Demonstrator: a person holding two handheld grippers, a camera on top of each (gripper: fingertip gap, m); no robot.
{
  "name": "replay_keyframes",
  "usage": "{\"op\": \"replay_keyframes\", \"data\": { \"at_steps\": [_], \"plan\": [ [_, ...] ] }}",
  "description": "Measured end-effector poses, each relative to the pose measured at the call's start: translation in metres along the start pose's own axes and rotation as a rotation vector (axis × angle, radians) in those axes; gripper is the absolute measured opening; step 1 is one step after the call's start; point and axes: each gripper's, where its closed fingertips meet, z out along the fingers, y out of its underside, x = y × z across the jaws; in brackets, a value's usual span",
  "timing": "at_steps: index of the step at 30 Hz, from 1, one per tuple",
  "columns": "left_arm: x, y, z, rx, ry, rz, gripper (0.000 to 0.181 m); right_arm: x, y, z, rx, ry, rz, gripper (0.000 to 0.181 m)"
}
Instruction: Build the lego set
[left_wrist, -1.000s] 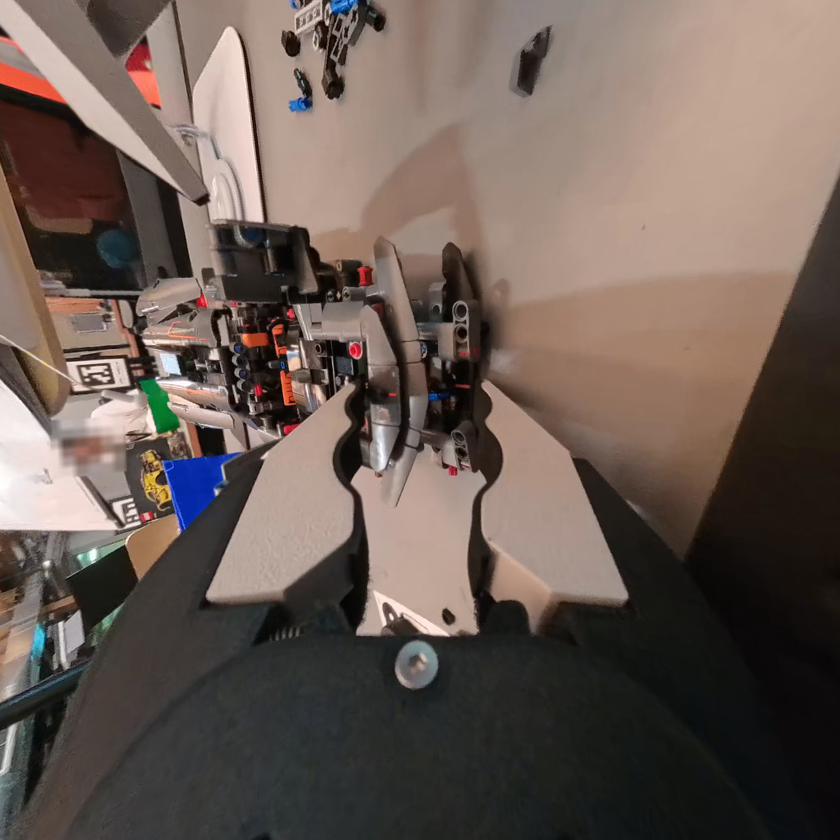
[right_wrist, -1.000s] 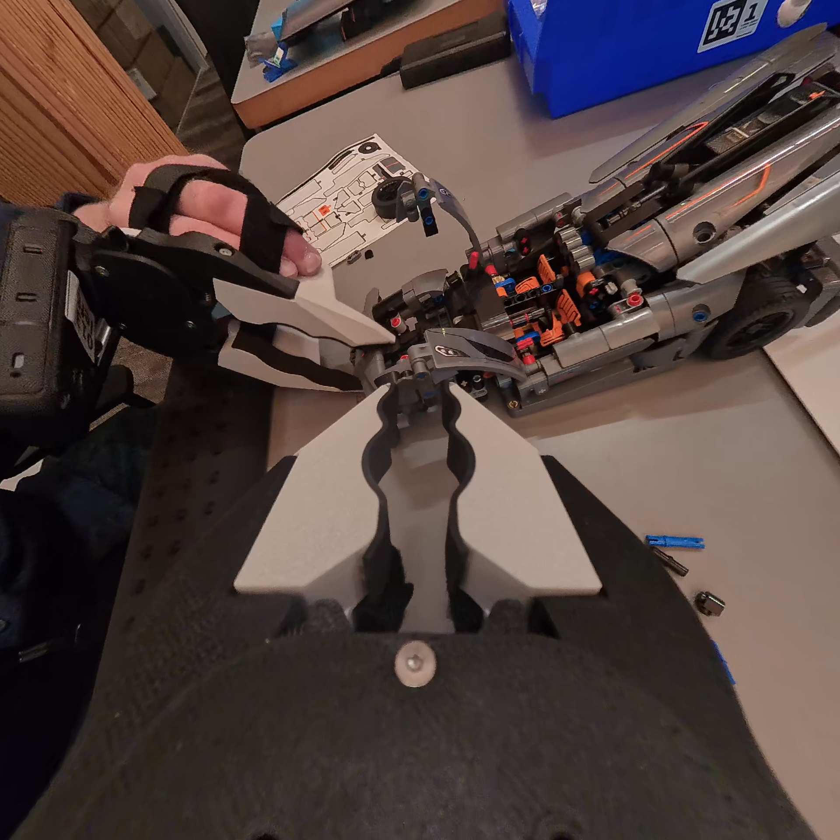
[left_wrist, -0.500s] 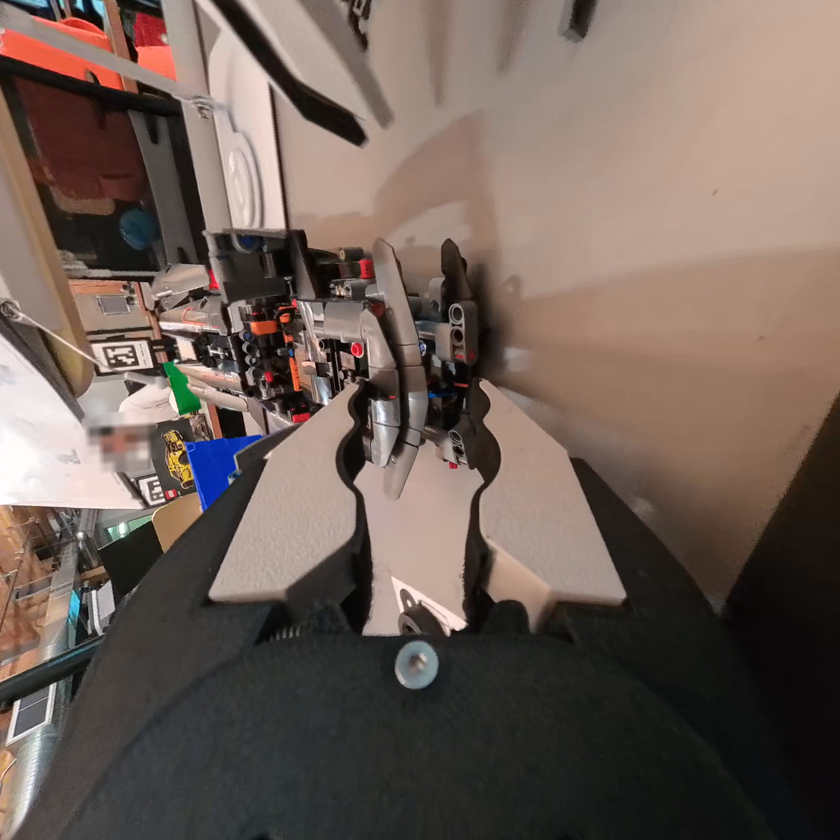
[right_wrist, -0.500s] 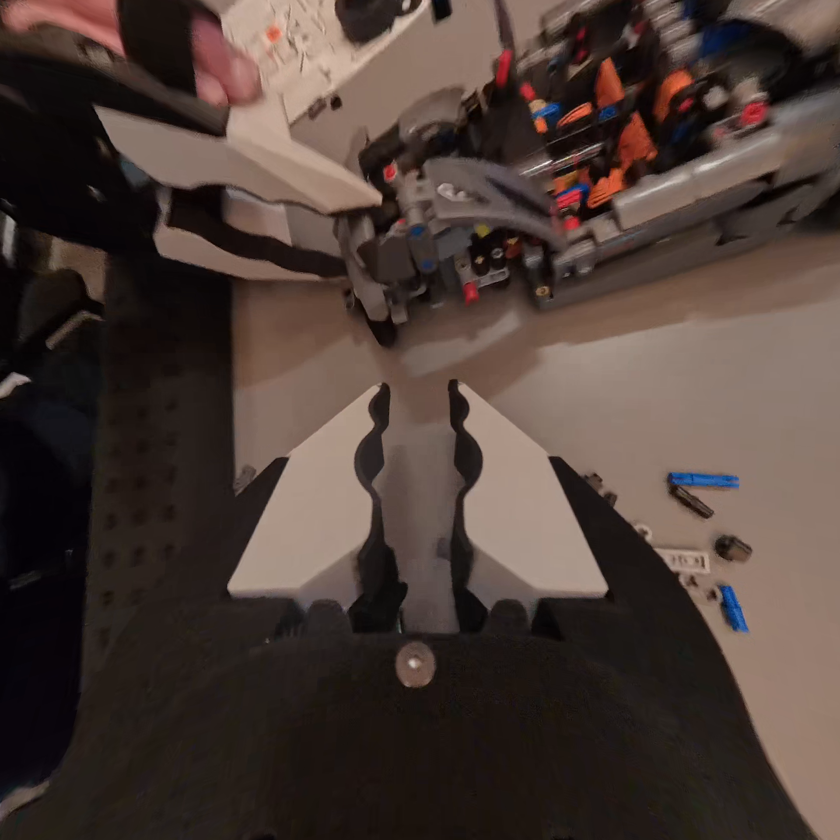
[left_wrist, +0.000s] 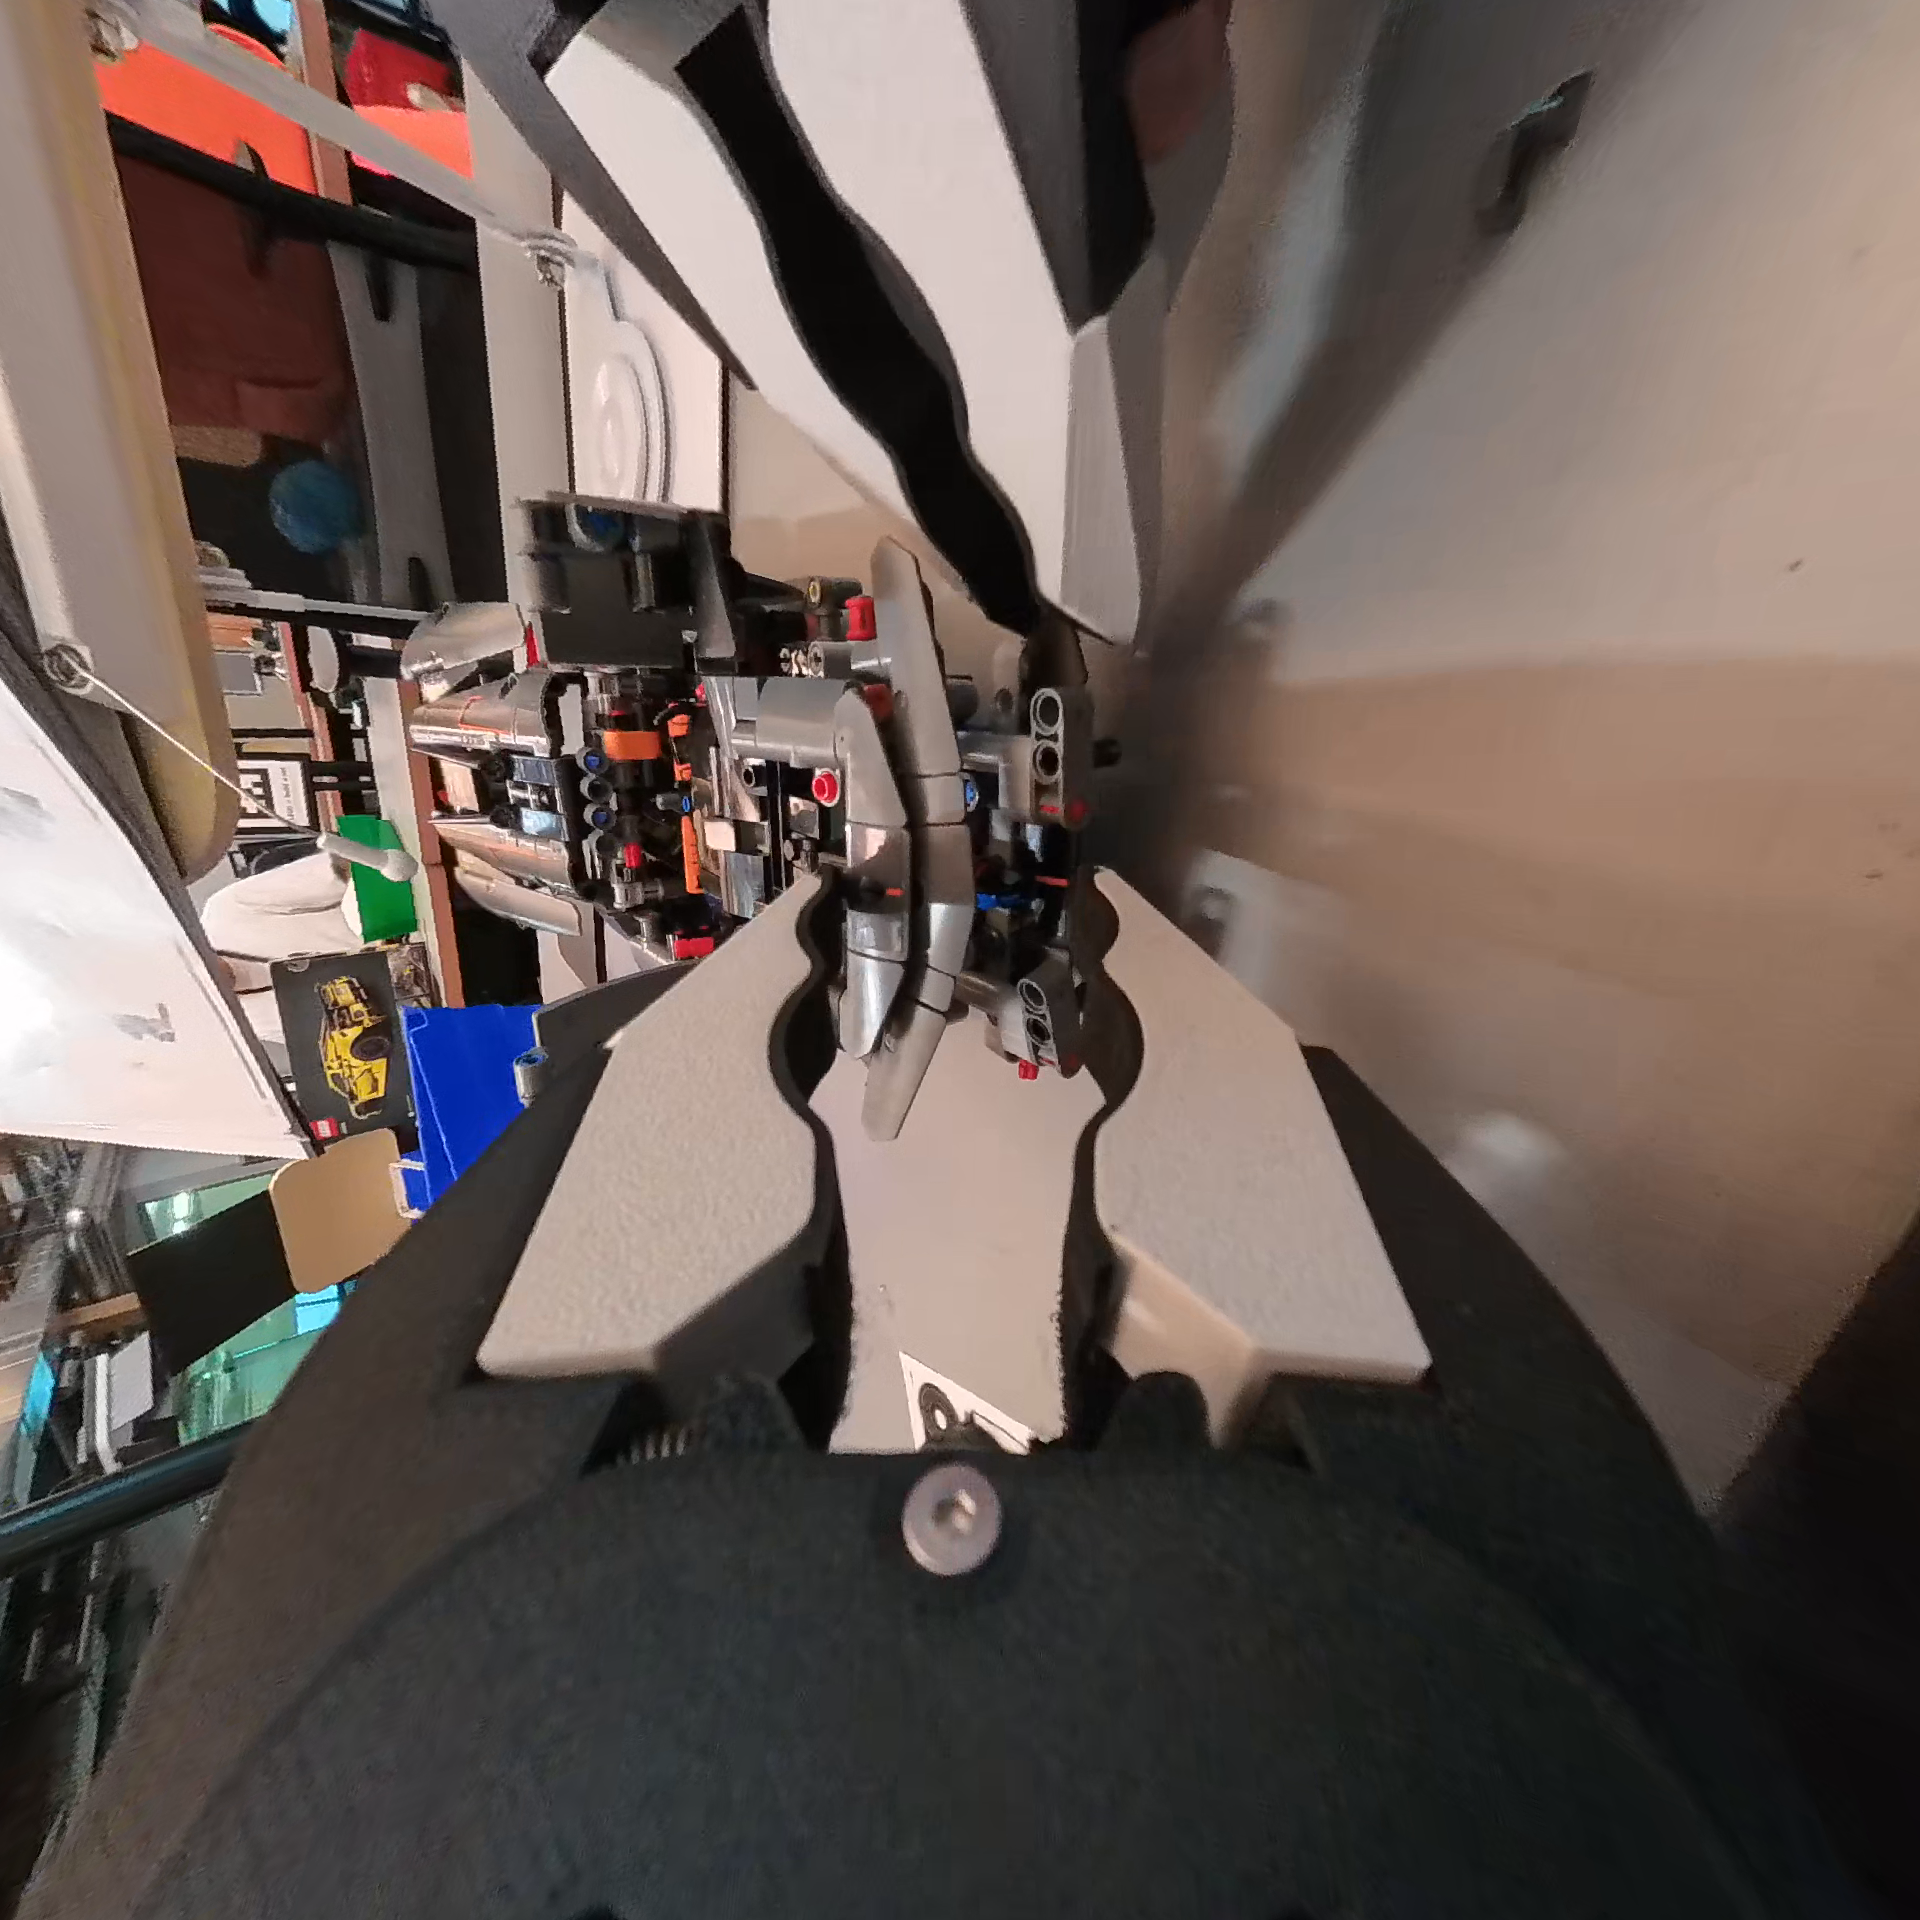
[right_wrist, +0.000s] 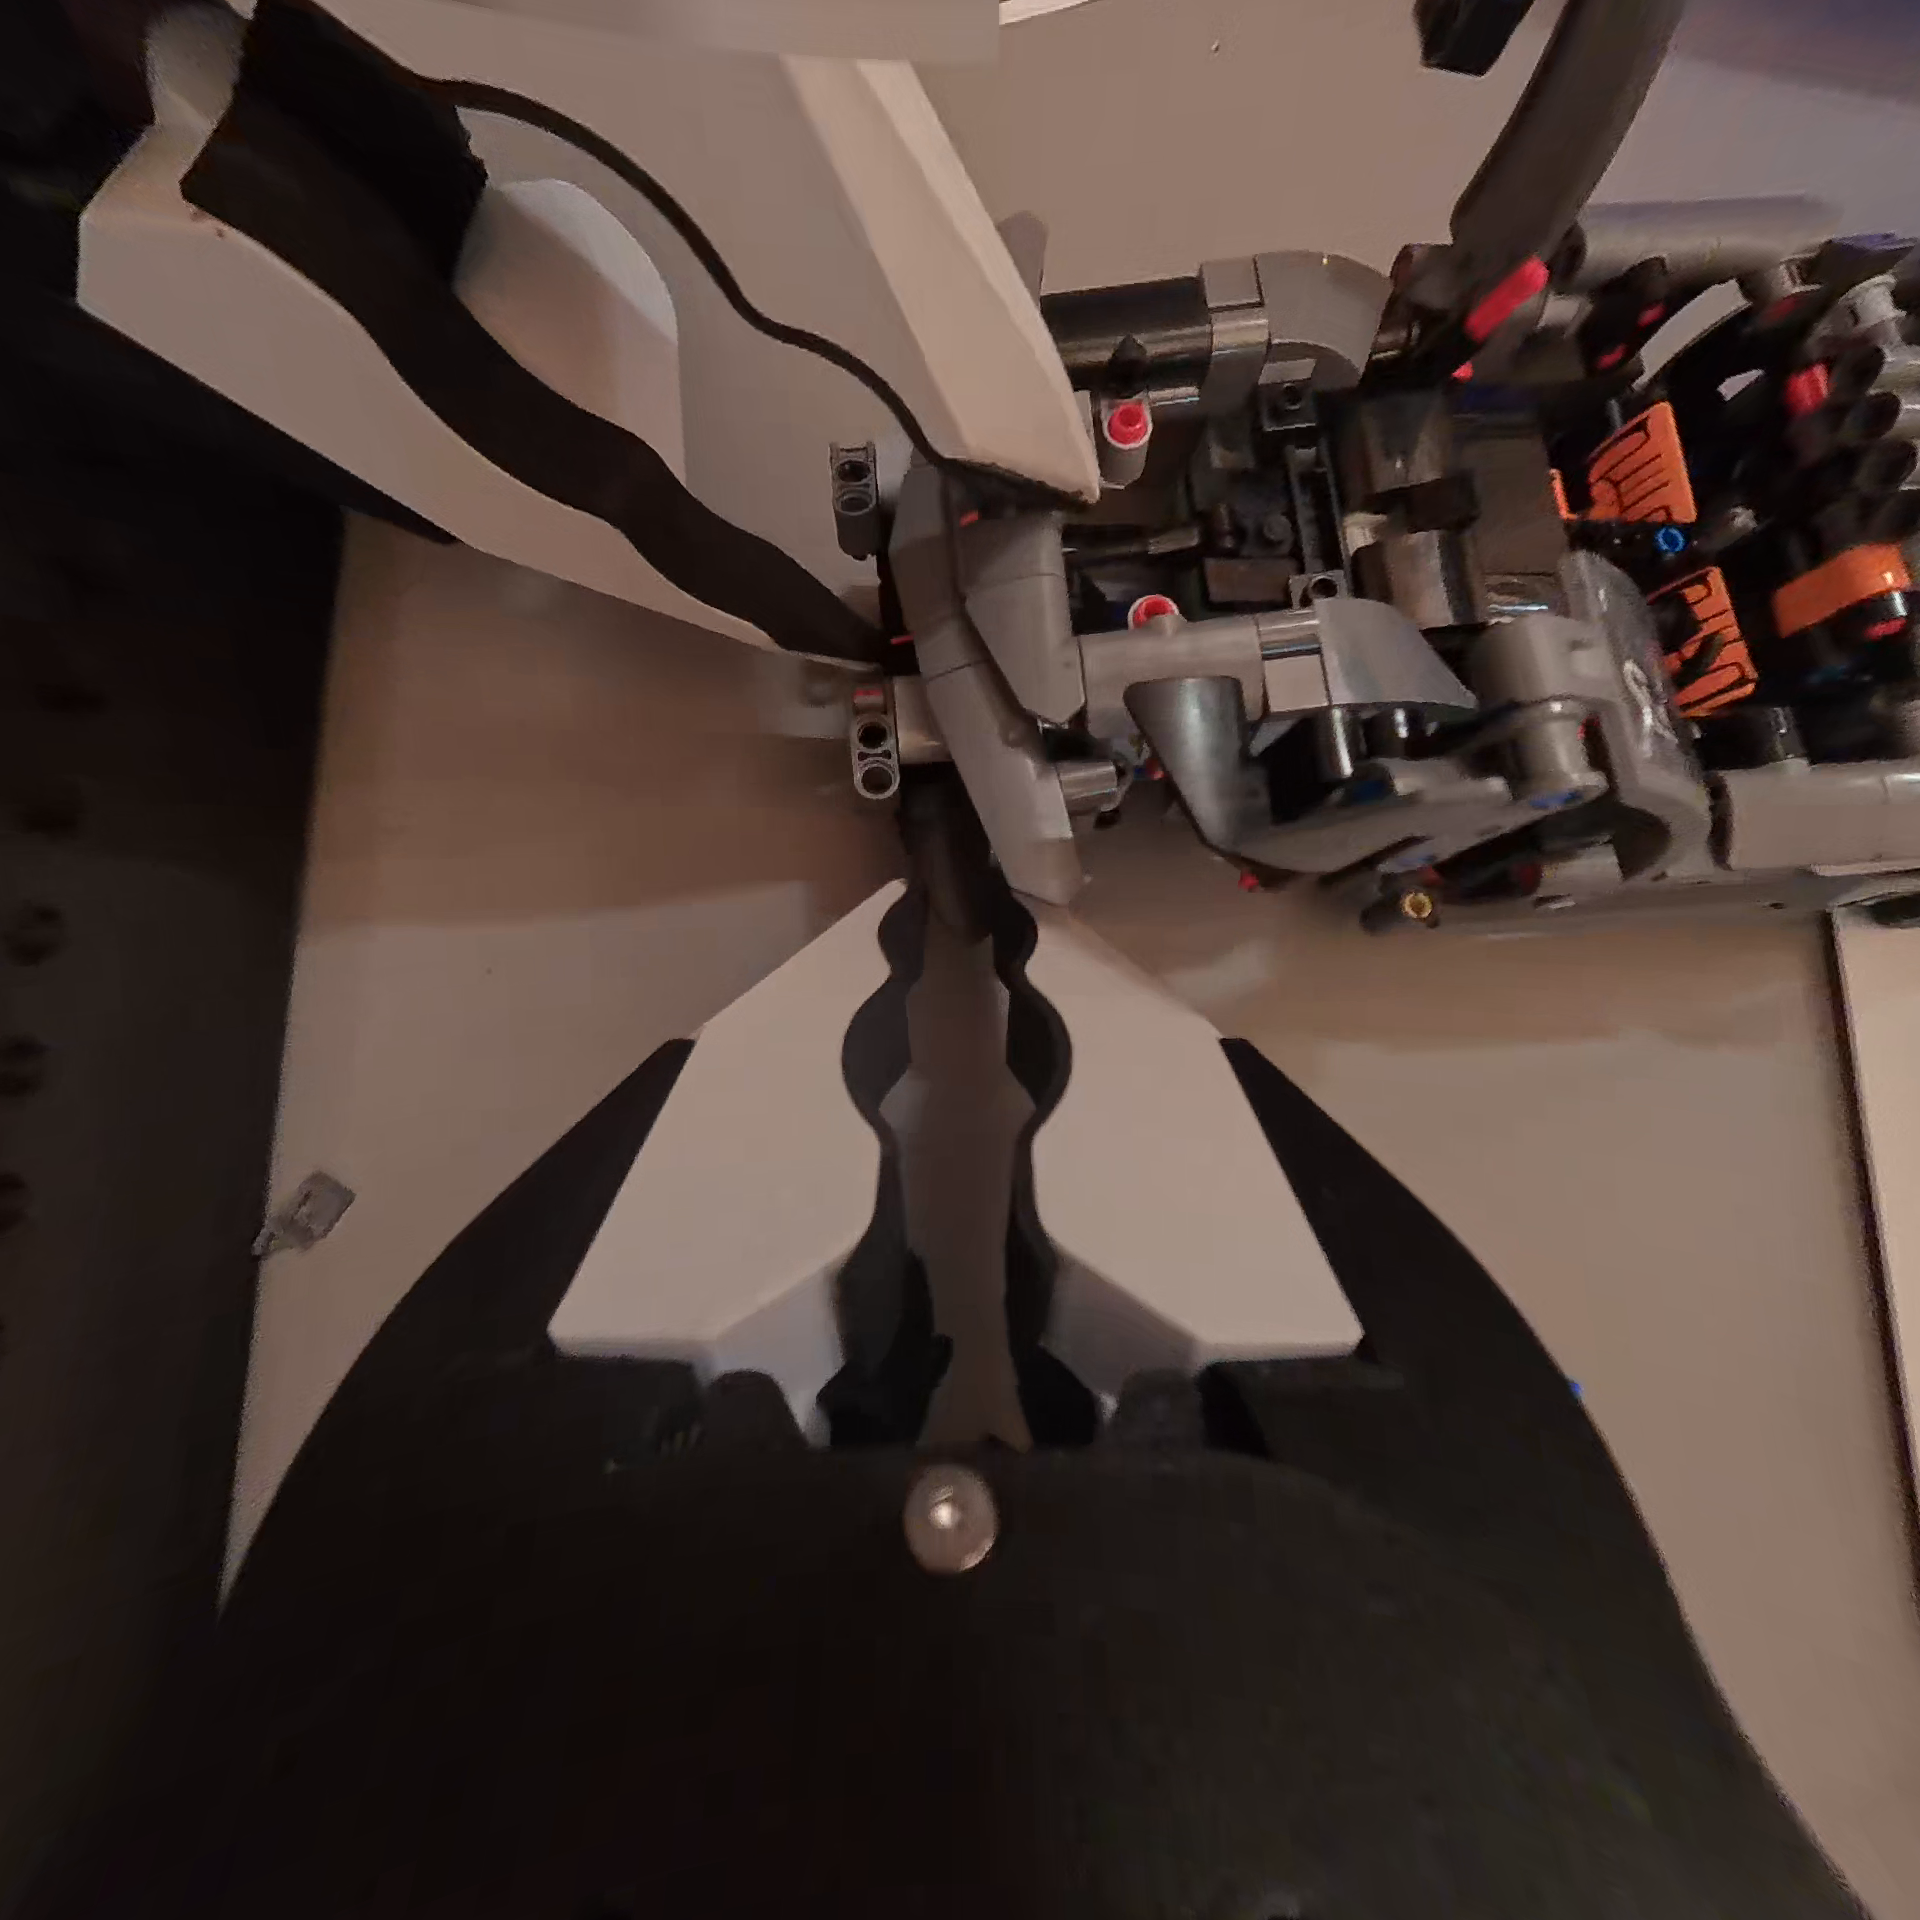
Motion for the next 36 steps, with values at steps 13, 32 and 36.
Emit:
{"op": "replay_keyframes", "data": {
  "at_steps": [13,32,36],
  "plan": [
    [-0.025,0.017,-0.025,0.030,-0.155,-0.092,0.054,0.005,-0.017,-0.033,0.159,-0.096,0.107,0.009],
    [-0.038,-0.021,-0.055,0.090,-0.365,0.058,0.038,0.010,-0.038,-0.075,0.334,-0.167,0.224,0.009],
    [-0.033,-0.030,-0.047,0.049,-0.364,0.125,0.033,0.008,-0.041,-0.073,0.337,-0.167,0.226,0.008]
  ]
}}
